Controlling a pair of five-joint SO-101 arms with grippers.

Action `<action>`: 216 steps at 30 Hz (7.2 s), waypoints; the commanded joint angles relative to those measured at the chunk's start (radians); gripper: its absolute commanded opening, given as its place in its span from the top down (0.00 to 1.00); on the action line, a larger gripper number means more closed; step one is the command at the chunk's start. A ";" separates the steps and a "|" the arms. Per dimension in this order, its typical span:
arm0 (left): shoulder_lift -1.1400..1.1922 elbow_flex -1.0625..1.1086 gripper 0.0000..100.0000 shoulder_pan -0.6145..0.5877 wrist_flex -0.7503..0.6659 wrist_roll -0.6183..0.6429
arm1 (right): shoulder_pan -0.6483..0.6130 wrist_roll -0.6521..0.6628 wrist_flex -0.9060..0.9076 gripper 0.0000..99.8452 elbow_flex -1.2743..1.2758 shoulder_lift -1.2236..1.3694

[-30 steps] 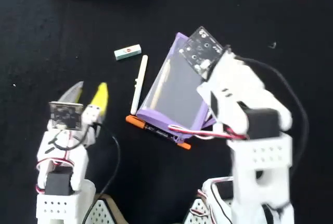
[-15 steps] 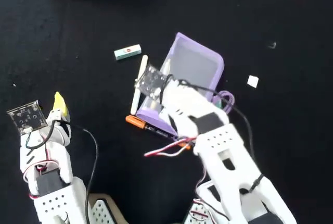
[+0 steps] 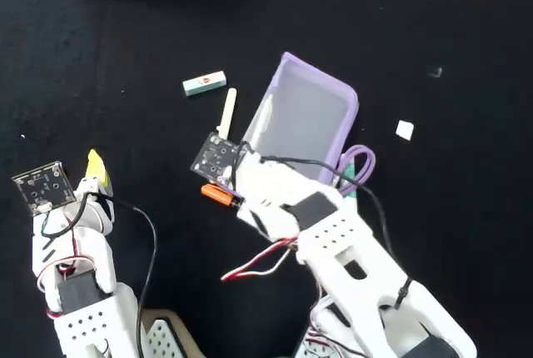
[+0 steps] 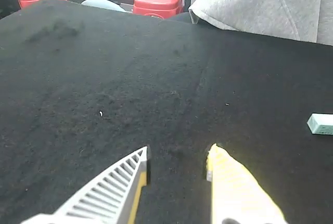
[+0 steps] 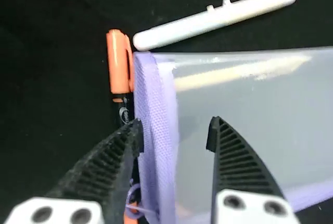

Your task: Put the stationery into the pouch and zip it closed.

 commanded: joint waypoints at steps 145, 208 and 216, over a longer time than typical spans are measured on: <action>-0.009 -0.371 0.70 1.087 0.054 -0.471 | 0.127 0.652 1.042 0.99 -0.863 -0.326; -0.009 -0.638 0.96 0.840 0.249 -0.196 | 0.239 0.503 0.637 0.73 -0.613 -0.653; -0.011 -0.676 0.96 0.840 0.293 -0.195 | 0.209 0.330 0.571 0.73 -0.624 -0.680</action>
